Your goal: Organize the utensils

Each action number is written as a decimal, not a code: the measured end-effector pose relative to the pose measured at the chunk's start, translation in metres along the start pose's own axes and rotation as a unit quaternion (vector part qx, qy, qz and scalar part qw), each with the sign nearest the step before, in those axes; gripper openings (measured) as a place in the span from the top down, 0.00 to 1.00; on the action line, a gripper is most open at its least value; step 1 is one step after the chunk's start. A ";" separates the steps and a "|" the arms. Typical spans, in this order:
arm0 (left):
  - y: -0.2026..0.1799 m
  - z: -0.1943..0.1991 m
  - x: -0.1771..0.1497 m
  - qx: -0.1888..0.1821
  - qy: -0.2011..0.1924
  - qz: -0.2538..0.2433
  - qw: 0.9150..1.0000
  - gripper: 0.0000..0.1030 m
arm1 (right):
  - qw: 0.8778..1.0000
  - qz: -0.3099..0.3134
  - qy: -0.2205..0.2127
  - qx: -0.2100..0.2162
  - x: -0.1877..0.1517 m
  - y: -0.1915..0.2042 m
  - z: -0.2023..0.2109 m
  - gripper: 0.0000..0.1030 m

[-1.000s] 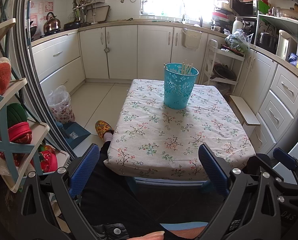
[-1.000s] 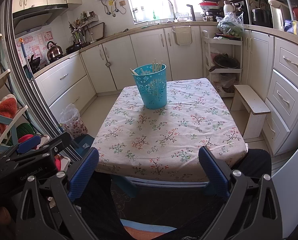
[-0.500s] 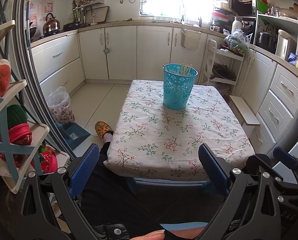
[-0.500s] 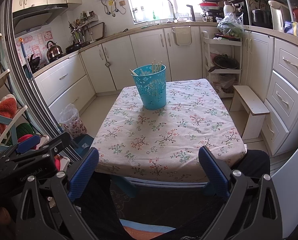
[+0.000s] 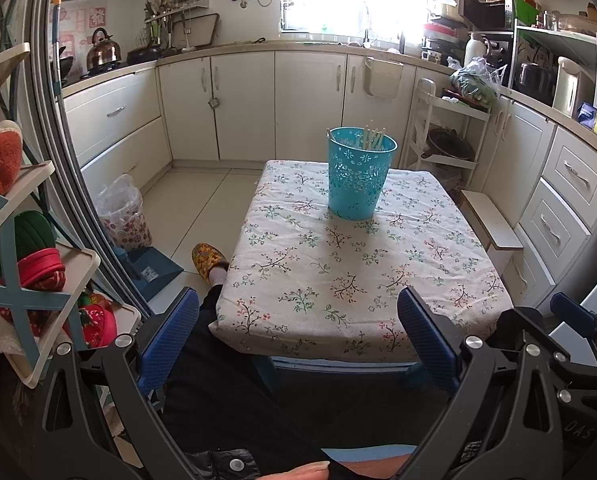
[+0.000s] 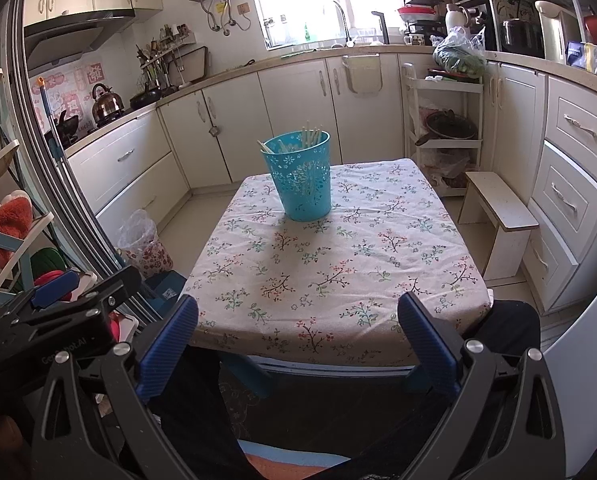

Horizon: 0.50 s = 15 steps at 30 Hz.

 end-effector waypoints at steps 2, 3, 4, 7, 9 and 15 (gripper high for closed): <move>0.000 -0.003 0.000 0.000 0.004 0.000 1.000 0.07 | 1.000 -0.002 0.003 0.000 0.001 -0.003 -0.003 0.07; -0.001 -0.004 0.000 0.001 0.005 0.000 1.000 0.07 | 1.000 -0.003 0.004 0.001 0.001 -0.002 -0.004 0.07; 0.000 -0.004 0.000 0.001 0.005 0.002 1.000 0.07 | 1.000 -0.004 0.005 0.000 0.002 -0.001 -0.004 0.07; 0.003 -0.004 -0.001 0.000 0.005 0.009 1.000 0.07 | 1.000 -0.004 0.008 -0.001 0.001 -0.002 -0.004 0.07; 0.005 -0.004 0.000 -0.002 0.005 0.012 1.000 0.07 | 1.000 -0.002 0.009 -0.002 0.000 0.001 -0.005 0.07; 0.007 -0.002 -0.001 -0.004 0.002 0.016 1.000 0.07 | 1.000 0.002 0.008 -0.006 0.000 0.009 -0.004 0.07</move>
Point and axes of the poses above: each gripper's, at about its wrist camera, not at the fingertips, and z roughly against the way its jaws point, y to its left, x to its top, the point moved 2 cm from there along -z, roughly the way its jaws point, and after that the axes turned 5 degrees about x, right-handed, at the moved point
